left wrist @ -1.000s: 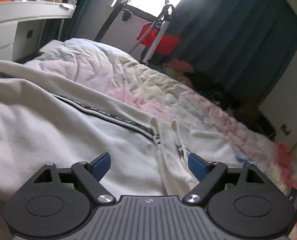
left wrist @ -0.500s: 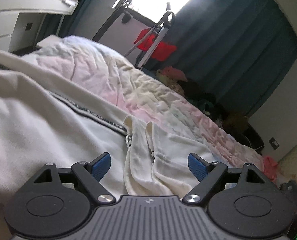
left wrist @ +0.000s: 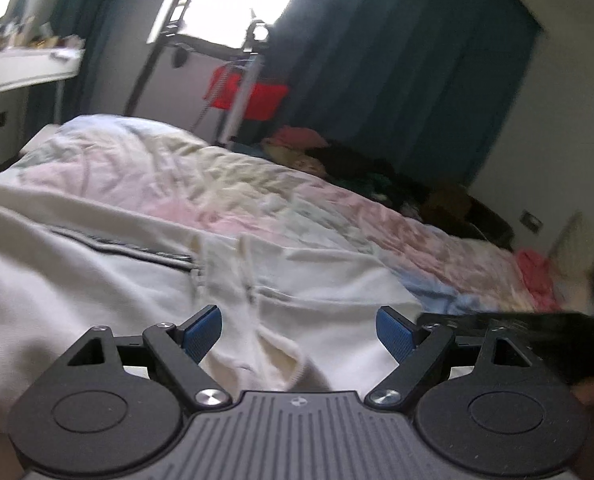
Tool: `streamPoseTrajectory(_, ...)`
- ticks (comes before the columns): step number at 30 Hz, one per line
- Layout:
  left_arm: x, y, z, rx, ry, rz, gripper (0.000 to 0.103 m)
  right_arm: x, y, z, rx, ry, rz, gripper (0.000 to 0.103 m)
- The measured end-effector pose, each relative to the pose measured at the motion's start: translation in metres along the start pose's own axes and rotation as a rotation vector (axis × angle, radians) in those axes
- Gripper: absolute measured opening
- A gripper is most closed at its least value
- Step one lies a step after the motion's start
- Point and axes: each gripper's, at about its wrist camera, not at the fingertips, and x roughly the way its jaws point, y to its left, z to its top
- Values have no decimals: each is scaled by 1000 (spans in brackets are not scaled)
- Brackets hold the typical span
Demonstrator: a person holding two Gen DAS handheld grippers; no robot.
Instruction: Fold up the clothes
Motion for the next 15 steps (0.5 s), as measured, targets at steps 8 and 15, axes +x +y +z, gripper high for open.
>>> streamPoseTrajectory(8,42,-12,22,46,95,-43,85,33,-56,8,257,42,-113,17)
streamPoseTrajectory(15,146,7,60,16,230,61,76,27,-58,10,277,28,-85,18)
